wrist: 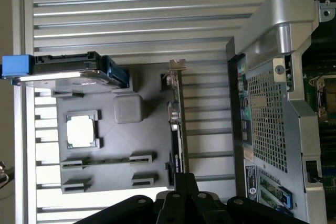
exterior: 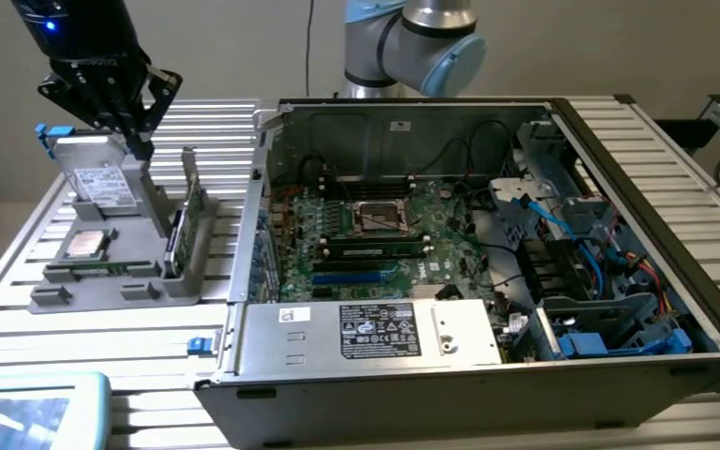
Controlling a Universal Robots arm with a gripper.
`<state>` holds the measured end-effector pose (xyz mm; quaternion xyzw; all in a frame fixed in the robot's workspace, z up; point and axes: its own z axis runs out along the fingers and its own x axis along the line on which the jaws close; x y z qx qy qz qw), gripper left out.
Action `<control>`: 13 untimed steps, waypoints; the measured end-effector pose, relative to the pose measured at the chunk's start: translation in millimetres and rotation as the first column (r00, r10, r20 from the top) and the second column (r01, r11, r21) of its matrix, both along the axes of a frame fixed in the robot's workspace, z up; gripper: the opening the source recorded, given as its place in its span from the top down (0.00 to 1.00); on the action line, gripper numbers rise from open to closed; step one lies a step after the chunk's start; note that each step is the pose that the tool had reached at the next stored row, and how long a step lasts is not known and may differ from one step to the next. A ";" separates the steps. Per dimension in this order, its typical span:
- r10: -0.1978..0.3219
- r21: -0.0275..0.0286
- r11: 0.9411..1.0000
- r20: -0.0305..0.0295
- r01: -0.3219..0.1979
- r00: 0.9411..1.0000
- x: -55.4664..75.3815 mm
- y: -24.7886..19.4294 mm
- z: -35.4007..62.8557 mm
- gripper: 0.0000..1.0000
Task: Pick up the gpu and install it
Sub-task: 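Pick up the gpu and move the gpu toward the slot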
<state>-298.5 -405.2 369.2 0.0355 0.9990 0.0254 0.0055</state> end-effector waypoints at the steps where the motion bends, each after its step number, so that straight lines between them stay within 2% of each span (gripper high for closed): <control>1: 0.000 0.000 1.000 0.000 0.000 1.000 0.0 0.0 0.0 0.89; 3: 0.000 0.000 1.000 0.000 0.000 1.000 -0.1 0.0 0.0 0.88; 6: 0.000 0.000 1.000 0.000 0.000 1.000 -0.1 0.0 0.0 0.70; 7: 0.000 0.000 1.000 0.000 0.000 1.000 -0.1 0.0 0.0 0.70; 10: 0.000 0.000 1.000 -0.001 0.000 1.000 -0.2 0.0 -0.2 0.53; 12: 0.000 0.000 1.000 -0.002 0.000 1.000 -0.2 0.0 -1.6 0.53; 13: 0.000 0.000 1.000 -0.003 0.000 1.000 -0.2 0.0 -3.1 0.46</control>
